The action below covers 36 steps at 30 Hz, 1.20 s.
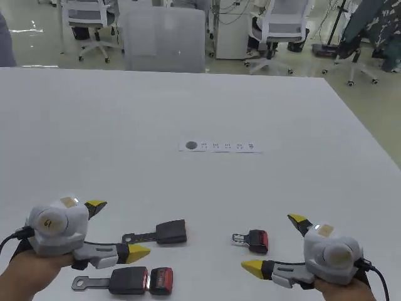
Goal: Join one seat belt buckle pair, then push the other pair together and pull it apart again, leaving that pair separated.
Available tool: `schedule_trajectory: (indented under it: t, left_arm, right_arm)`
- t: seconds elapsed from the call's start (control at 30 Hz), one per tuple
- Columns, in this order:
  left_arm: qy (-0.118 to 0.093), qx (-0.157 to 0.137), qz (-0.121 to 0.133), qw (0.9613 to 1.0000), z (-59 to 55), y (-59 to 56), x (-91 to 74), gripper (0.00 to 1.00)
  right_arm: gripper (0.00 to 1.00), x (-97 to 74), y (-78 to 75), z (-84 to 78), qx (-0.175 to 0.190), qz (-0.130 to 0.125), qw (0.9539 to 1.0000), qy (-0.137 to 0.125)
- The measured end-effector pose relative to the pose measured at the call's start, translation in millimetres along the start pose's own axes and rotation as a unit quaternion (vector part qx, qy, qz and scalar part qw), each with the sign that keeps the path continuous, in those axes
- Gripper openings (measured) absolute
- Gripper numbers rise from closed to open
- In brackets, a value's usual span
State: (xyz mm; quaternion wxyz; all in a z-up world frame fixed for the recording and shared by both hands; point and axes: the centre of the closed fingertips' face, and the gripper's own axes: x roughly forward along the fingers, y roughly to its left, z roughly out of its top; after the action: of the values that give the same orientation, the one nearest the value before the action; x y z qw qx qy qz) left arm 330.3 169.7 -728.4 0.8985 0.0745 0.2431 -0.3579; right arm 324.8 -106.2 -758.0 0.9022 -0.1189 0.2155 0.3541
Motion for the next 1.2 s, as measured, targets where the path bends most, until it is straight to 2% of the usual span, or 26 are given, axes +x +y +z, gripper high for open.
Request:
schedule_trajectory:
  t: [0.13,0.37,0.57,0.77,0.87,1.07,1.2]
  left_arm:
    - [-0.008,-0.001,0.002,1.0000,-2.5,-6.4,-11.9,1.00]
    - [-0.009,-0.004,0.012,0.9999,-15.0,-18.9,-30.9,1.00]
    - [-0.016,-0.014,0.019,0.9996,-22.4,-18.4,-43.7,1.00]
    - [-0.021,-0.019,0.026,0.9992,-25.1,-20.6,-54.1,1.00]
    - [-0.017,-0.017,0.023,0.9994,-28.2,-22.8,-55.9,1.00]
    - [-0.005,-0.009,0.000,0.9999,-35.7,-24.7,-57.5,0.99]
    - [-0.002,-0.005,-0.002,1.0000,-35.4,-26.4,-58.4,0.99]
  right_arm:
    - [1.00,-11.2,12.1,-1.1,-0.017,0.005,0.9998,0.001]
    - [1.00,-27.6,21.9,-4.9,-0.009,-0.004,0.9999,-0.006]
    - [1.00,-37.2,30.9,-14.3,0.000,-0.011,0.9999,-0.008]
    - [1.00,-42.9,36.6,-18.7,0.004,-0.015,0.9998,-0.008]
    - [1.00,-43.2,37.0,-20.1,0.001,-0.012,0.9999,-0.006]
    - [1.00,-44.7,38.5,-19.9,-0.019,0.001,0.9998,-0.003]
    - [1.00,-45.2,40.5,-17.0,-0.030,0.011,0.9995,-0.006]
